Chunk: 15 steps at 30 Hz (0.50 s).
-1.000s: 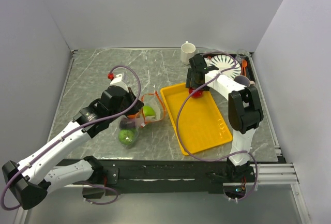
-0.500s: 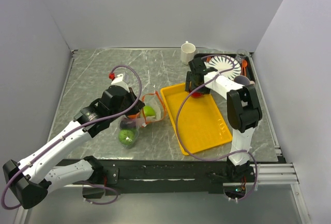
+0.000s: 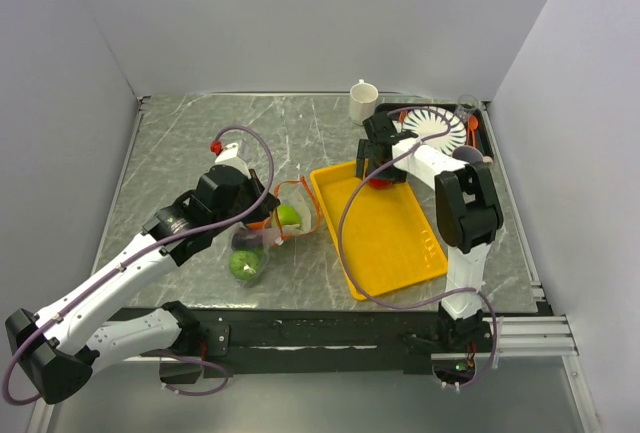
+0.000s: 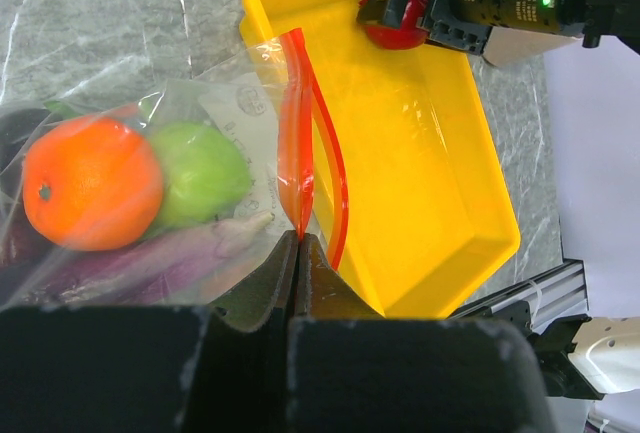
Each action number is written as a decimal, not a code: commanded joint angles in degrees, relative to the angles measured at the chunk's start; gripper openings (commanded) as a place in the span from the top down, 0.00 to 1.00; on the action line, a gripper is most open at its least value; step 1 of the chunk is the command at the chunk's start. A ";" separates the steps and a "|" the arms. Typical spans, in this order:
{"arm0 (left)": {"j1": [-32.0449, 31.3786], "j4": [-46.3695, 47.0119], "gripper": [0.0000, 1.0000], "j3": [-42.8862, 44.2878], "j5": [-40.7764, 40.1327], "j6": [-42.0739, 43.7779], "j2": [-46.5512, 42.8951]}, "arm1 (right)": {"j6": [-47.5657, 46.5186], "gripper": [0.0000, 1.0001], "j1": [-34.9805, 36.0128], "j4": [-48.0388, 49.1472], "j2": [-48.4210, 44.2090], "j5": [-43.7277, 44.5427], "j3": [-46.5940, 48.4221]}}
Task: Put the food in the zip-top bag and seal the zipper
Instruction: Pick up the fake fruit from the bin.
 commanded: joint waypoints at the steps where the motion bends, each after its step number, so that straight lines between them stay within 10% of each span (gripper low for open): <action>1: 0.23 1.60 0.99 0.46 -0.04 1.04 -0.55 | -0.36 0.04 -0.65 0.39 0.79 0.63 2.65; 15: 0.23 1.51 0.99 1.16 0.31 1.48 0.24 | -0.80 0.12 -0.91 0.31 1.32 0.72 4.67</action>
